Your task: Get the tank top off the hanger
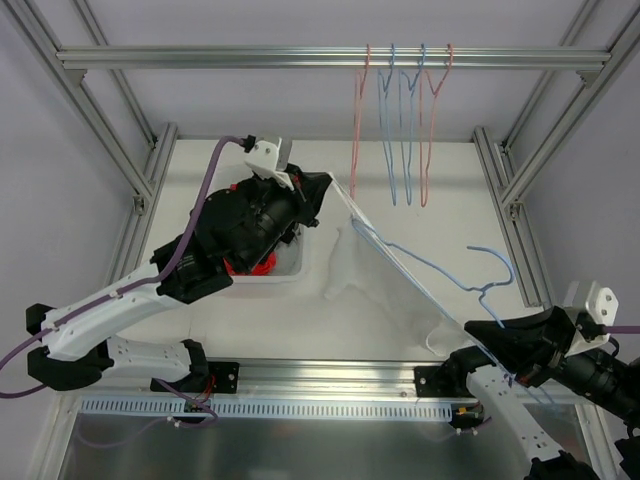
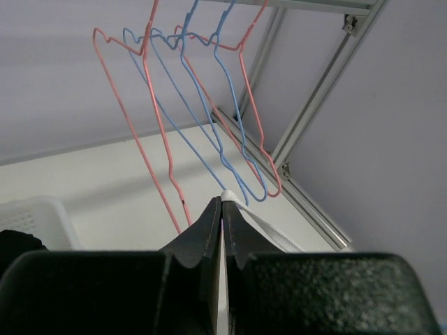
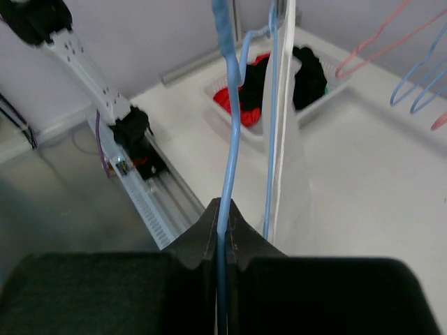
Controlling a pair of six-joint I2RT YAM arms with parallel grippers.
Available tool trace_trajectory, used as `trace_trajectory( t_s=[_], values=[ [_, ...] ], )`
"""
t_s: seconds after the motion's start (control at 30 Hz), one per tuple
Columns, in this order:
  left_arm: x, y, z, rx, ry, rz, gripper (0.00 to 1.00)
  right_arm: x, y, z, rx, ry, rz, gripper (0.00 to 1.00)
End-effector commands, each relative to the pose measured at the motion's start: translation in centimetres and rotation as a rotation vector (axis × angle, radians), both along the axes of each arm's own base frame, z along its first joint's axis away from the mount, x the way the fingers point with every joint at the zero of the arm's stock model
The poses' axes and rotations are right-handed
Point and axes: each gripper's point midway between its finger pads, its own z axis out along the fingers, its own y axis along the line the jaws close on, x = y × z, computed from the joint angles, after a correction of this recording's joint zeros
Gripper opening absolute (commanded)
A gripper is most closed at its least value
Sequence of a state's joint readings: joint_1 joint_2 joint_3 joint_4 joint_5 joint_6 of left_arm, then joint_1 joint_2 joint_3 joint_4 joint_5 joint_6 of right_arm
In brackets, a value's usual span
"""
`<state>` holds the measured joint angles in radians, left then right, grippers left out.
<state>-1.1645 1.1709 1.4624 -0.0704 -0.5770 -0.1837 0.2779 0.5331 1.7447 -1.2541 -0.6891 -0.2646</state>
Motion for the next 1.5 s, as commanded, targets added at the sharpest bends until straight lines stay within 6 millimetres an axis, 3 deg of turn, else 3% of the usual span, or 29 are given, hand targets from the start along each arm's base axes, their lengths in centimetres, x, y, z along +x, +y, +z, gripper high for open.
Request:
trace_trajectory(
  t_s=[0.0,0.07,0.1,0.17,0.2,0.23,0.27,0.3,0.33,0.4,0.43,0.57,0.6,0.63,0.67,0.73,0.77,0.83,0.87,0.9,1.0,1.07,1.1,1.27,1.33,1.37,1.4,1.43,1.47],
  values=[
    [-0.8,-0.4,-1.8,-0.016,0.023,-0.047,0.00,1.9,0.1,4.6,0.127,-0.153,-0.056,0.00],
    [-3.2,-1.6,-2.9,-0.001,0.000,-0.218,0.00,2.4,-0.3,6.2,0.216,-0.226,-0.098,0.00],
    [-4.0,-2.4,-3.7,-0.010,-0.015,-0.278,0.00,4.7,-0.3,7.8,0.322,-0.265,-0.148,0.00],
    [-6.7,-3.0,-3.9,-0.021,-0.061,-0.435,0.00,5.6,-0.4,9.7,0.460,-0.345,-0.156,0.00],
    [-7.2,-3.3,-4.8,-0.017,-0.061,-0.467,0.00,4.3,-1.8,13.8,0.604,-0.537,-0.173,0.00],
    [-7.7,-3.6,-6.3,-0.007,-0.048,-0.497,0.00,6.9,-1.5,12.6,0.670,-0.511,-0.186,0.00],
    [-8.3,-4.0,-7.1,0.001,-0.042,-0.540,0.00,7.5,-2.0,13.2,0.734,-0.565,-0.205,0.00],
    [-8.5,-4.2,-8.0,0.009,-0.027,-0.555,0.00,6.0,-4.3,16.2,0.894,-0.734,-0.236,0.00],
    [-8.6,-4.6,-10.0,0.028,0.007,-0.566,0.00,8.6,-4.7,14.5,0.938,-0.735,-0.288,0.00],
    [-8.3,-4.8,-12.9,0.055,0.055,-0.549,0.00,7.9,-8.2,15.8,1.130,-0.929,-0.381,0.00],
    [-7.9,-4.9,-14.0,0.056,0.086,-0.528,0.00,8.7,-9.0,15.3,1.154,-0.958,-0.428,0.00],
    [-5.9,-4.1,-18.2,0.083,0.190,-0.387,0.00,12.5,-9.2,14.5,0.859,-1.026,-0.658,0.00],
    [-5.5,-3.7,-19.3,0.094,0.214,-0.352,0.00,15.8,-8.8,12.0,0.723,-0.884,-0.727,0.00],
    [-4.8,-3.3,-19.9,0.089,0.235,-0.300,0.00,15.6,-9.3,11.3,0.690,-0.859,-0.761,0.00],
    [-4.6,-3.2,-20.4,0.090,0.246,-0.283,0.00,16.9,-9.5,8.9,0.627,-0.798,-0.810,0.00],
    [-4.4,-3.0,-21.7,0.097,0.277,-0.254,0.00,17.0,-11.0,6.3,0.605,-0.748,-0.897,0.00],
    [-4.4,-3.0,-21.9,0.102,0.282,-0.253,0.00,17.2,-10.9,2.9,0.495,-0.647,-0.911,0.00],
    [-4.4,-3.0,-22.4,0.121,0.291,-0.253,0.00,15.8,-11.0,2.1,0.393,-0.588,-0.900,0.00],
    [-4.3,-3.0,-22.5,0.129,0.292,-0.251,0.00,16.7,-10.7,-1.4,0.270,-0.447,-0.910,0.00],
    [-4.2,-3.0,-22.5,0.135,0.291,-0.246,0.00,15.9,-11.2,-0.8,0.269,-0.418,-0.927,0.00],
    [-4.2,-3.2,-23.0,0.170,0.300,-0.246,0.00,18.3,-10.6,-4.2,0.107,-0.244,-0.936,0.00],
    [-4.3,-3.8,-23.5,0.195,0.319,-0.265,0.00,19.0,-9.9,-3.7,0.072,-0.186,-0.910,0.00],
    [-4.6,-4.4,-23.3,0.197,0.325,-0.290,0.00,20.5,-8.8,-4.1,0.035,-0.131,-0.876,0.00],
    [-5.6,-5.2,-23.9,0.234,0.371,-0.357,0.01,23.5,-7.4,0.9,0.033,-0.123,-0.844,0.00],
    [-6.2,-5.3,-24.1,0.236,0.385,-0.384,0.18,26.1,-6.7,1.5,-0.003,-0.100,-0.835,0.00],
    [-6.4,-5.2,-24.5,0.243,0.394,-0.390,0.26,26.2,-6.3,3.6,0.030,-0.121,-0.806,0.00],
    [-6.6,-5.1,-24.7,0.246,0.401,-0.395,0.40,27.1,-6.8,4.0,0.040,-0.107,-0.824,0.00],
    [-6.8,-4.9,-24.5,0.241,0.403,-0.401,0.68,28.7,-6.4,3.8,0.043,-0.073,-0.803,0.00],
    [-6.9,-4.7,-24.8,0.246,0.409,-0.403,0.75,28.8,-5.5,5.1,0.088,-0.069,-0.746,0.00]
  ],
)
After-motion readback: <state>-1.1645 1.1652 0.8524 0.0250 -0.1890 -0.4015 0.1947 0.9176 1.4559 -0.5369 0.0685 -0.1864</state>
